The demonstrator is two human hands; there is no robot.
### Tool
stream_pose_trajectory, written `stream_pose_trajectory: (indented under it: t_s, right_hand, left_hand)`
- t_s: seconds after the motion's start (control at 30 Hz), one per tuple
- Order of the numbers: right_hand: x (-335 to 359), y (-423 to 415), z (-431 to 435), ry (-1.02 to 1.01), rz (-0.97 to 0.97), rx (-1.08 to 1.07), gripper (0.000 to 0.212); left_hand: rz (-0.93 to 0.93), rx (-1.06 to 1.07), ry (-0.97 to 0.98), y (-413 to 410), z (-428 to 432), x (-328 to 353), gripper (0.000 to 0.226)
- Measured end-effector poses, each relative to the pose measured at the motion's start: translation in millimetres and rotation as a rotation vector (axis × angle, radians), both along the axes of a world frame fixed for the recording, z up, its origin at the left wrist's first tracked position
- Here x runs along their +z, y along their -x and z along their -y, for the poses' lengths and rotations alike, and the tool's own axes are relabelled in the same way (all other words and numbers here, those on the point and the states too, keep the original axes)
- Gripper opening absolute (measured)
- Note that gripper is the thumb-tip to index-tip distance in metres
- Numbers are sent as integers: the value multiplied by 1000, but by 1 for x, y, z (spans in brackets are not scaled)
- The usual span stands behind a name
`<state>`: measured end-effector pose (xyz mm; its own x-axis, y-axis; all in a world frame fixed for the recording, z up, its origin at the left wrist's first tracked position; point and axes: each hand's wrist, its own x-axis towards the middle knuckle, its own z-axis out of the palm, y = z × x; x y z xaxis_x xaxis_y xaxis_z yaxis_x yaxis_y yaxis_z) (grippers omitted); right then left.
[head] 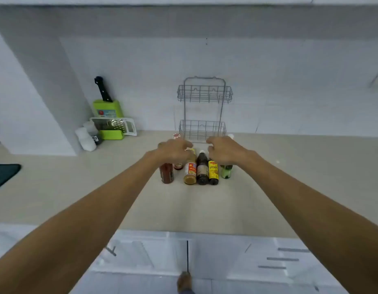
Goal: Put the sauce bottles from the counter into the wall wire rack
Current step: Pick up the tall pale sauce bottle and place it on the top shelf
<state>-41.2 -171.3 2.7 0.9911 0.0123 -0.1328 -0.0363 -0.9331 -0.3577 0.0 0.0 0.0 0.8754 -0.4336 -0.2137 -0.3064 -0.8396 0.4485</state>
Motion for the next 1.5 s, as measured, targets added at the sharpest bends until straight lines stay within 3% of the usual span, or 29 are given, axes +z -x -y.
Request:
stream_pose_trajectory:
  t_s: [0.2, 0.43, 0.57, 0.77, 0.97, 1.07, 1.13, 1.27, 1.37, 1.5]
  right_hand:
    - [-41, -24, -6, -27, -48, -48, 33]
    - [-92, -77, -3, 18, -160, -24, 40]
    - [-116, -103, -4, -22, -188, -67, 45]
    - [-136, -126, -2, -66, -233, -103, 40]
    - [-147, -138, 7, -122, -254, -158, 49]
    - [-151, -144, 10, -145, -239, -159, 40]
    - [-156, -146, 13, -149, -239, -163, 32]
    - [-157, -148, 15, -165, -237, -134, 32]
    - [-157, -148, 15, -170, -213, -113, 39]
    - [-153, -145, 18, -178, -205, -120, 19]
  left_hand:
    - [-154, 23, 37, -31, 18, -61, 33]
    - [-204, 134, 54, -95, 35, -146, 34]
    - [-215, 139, 56, -99, 46, -155, 26]
    - [-309, 333, 101, -106, 55, -179, 39]
    - [-338, 455, 177, -114, 55, -185, 41]
    - [-331, 505, 221, -114, 56, -189, 38]
    - [-370, 531, 248, -114, 58, -192, 35]
    - [-626, 667, 417, -120, 56, -194, 31]
    - [-690, 706, 471, -119, 53, -195, 34]
    - [-724, 711, 575, -107, 51, -197, 42]
